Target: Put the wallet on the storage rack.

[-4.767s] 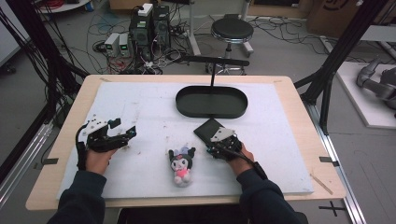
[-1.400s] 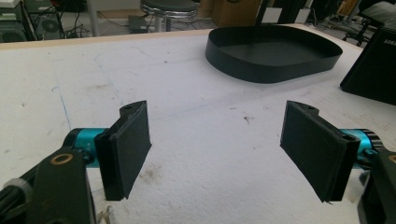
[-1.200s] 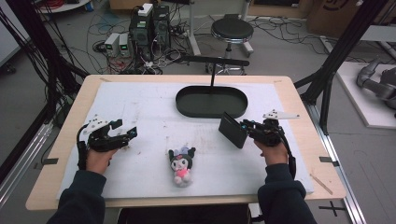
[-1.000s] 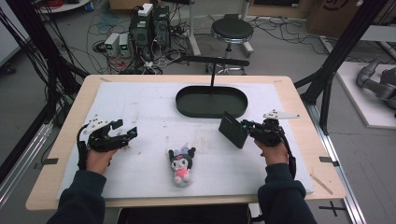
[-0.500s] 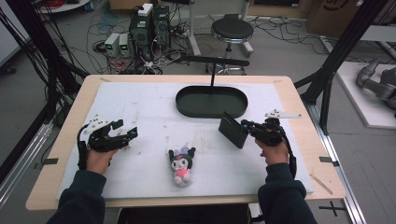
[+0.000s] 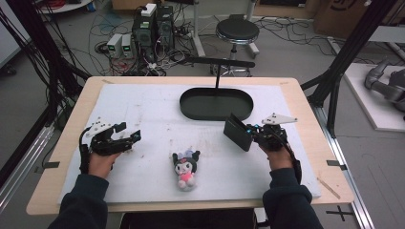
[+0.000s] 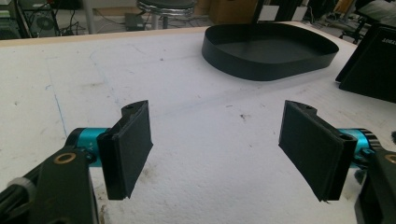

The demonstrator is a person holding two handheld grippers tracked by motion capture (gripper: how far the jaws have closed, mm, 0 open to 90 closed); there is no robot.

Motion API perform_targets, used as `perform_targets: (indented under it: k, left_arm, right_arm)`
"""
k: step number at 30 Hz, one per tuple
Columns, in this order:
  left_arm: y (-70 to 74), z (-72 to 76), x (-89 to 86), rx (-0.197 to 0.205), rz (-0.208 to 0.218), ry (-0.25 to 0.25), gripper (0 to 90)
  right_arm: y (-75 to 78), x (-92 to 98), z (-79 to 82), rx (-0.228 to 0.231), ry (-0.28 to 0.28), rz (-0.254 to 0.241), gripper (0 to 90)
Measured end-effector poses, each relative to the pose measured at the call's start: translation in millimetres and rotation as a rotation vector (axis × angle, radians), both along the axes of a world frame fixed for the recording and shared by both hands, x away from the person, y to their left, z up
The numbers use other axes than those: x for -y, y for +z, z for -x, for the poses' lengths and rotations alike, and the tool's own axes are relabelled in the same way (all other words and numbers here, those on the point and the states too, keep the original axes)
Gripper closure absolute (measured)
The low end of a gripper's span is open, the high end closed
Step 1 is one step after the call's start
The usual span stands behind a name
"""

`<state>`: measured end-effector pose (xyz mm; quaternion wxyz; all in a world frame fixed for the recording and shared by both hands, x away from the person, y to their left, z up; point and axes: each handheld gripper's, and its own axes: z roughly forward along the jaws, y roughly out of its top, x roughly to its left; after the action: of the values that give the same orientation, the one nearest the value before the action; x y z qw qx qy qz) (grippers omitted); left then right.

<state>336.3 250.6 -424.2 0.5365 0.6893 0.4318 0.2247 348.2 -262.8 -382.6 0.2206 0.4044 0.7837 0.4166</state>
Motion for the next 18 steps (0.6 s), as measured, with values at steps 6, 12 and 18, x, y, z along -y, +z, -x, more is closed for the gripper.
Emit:
perform_targets:
  k: [6,12,18]
  left_arm:
    - [-0.1,0.0,-0.5,-0.003,0.000,0.001,25.1]
    - [0.0,0.1,-0.5,-0.003,0.000,0.002,25.2]
    - [0.0,0.1,-0.4,-0.004,-0.001,0.001,25.2]
  right_arm:
    - [2.3,5.2,1.5,-0.013,-0.094,0.016,86.1]
    - [1.2,8.2,1.3,-0.005,-0.145,0.020,78.2]
    - [3.2,14.7,2.1,0.021,-0.131,-0.059,55.4]
